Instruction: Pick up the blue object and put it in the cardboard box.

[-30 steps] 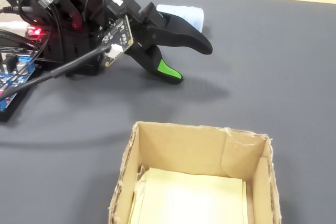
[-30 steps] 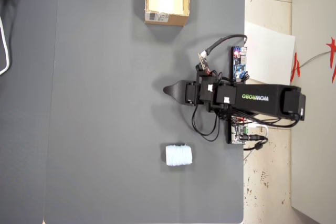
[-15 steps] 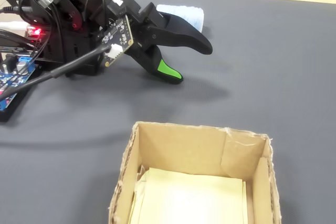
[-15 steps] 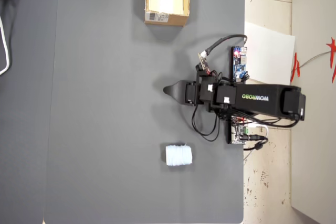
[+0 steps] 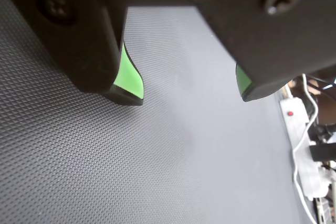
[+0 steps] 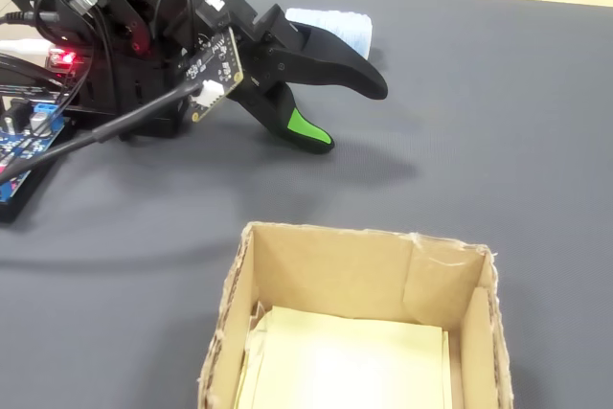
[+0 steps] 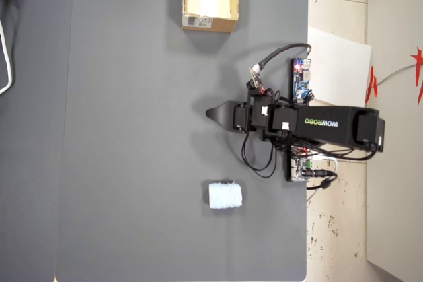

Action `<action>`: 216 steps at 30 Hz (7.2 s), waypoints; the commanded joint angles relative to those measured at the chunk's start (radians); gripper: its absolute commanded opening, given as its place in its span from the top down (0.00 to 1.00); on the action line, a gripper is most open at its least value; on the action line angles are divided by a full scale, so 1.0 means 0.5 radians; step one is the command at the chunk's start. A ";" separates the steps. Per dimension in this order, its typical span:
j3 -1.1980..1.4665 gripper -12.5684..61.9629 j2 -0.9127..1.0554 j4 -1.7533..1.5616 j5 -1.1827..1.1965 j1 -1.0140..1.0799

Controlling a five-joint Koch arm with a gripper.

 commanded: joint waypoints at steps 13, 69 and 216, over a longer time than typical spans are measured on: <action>0.077 0.37 0.166 0.187 0.037 0.018; -1.083 0.39 -0.129 1.043 0.899 -1.052; -1.215 0.93 -1.273 0.319 0.868 -1.669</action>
